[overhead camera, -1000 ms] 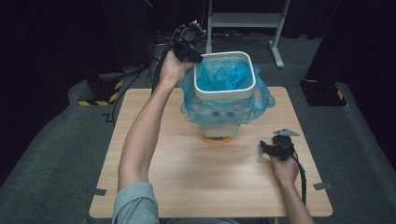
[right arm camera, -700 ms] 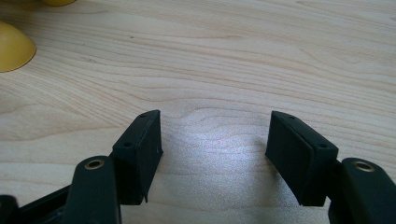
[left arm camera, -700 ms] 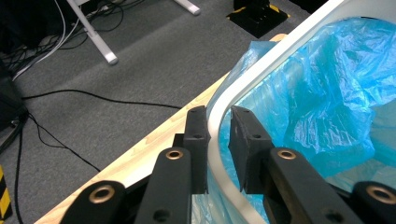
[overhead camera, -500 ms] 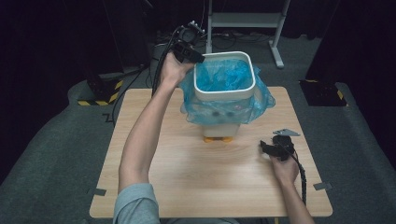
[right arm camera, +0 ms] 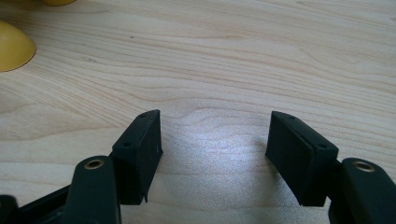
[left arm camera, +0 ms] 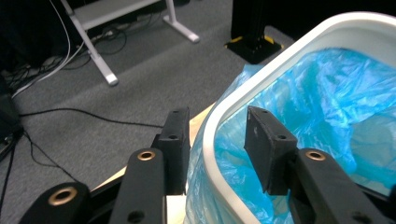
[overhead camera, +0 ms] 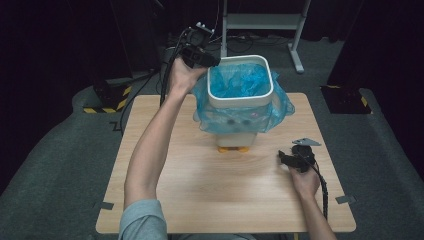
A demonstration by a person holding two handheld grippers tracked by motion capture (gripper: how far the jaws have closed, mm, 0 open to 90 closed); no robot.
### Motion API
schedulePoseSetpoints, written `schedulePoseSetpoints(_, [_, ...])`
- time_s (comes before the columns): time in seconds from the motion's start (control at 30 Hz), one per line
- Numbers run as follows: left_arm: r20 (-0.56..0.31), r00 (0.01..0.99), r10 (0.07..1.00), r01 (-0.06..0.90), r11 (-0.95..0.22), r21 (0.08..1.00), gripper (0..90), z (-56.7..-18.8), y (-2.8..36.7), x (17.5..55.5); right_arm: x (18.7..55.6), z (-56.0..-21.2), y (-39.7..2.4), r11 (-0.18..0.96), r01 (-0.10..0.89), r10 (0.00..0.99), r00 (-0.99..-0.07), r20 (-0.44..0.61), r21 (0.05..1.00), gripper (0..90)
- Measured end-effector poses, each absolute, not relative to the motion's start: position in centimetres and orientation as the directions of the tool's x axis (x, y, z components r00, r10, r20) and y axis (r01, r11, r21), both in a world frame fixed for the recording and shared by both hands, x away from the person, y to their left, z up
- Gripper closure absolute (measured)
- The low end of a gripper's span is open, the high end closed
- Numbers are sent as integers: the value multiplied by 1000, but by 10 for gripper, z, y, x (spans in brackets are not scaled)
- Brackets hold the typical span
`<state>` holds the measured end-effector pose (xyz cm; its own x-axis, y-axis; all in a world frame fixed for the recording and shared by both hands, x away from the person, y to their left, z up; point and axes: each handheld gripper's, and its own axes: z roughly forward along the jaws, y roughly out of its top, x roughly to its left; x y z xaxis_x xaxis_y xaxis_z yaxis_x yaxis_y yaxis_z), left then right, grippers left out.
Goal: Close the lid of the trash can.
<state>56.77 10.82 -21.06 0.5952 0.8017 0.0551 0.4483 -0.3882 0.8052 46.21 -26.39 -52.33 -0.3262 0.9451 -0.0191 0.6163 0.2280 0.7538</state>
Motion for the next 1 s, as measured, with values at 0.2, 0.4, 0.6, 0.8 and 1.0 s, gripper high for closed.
schedulePoseSetpoints(0.2, [43, 585, 810, 431, -355, 830, 591, -214, 115, 563, 462, -523, -264, 228, 617, 945, -325, -19, 754, 351])
schedulePoseSetpoints(0.4, [12, 573, 820, 425, -310, 850, 593, -221, 119, 562, 461, -523, -258, 205, 634, 957, -290, -17, 746, 313])
schedulePoseSetpoints(0.6, [-19, 565, 825, 416, -264, 870, 586, -221, 122, 560, 461, -510, -257, 191, 659, 946, -322, 44, 727, 340])
schedulePoseSetpoints(0.8, [-27, 564, 825, 401, -245, 883, 587, -218, 125, 557, 446, -461, -259, 194, 560, 920, -389, 48, 805, 374])
schedulePoseSetpoints(1.0, [-26, 558, 829, 399, -241, 885, 585, -219, 129, 555, 437, -409, -265, 162, 464, 889, -452, 75, 871, 522])
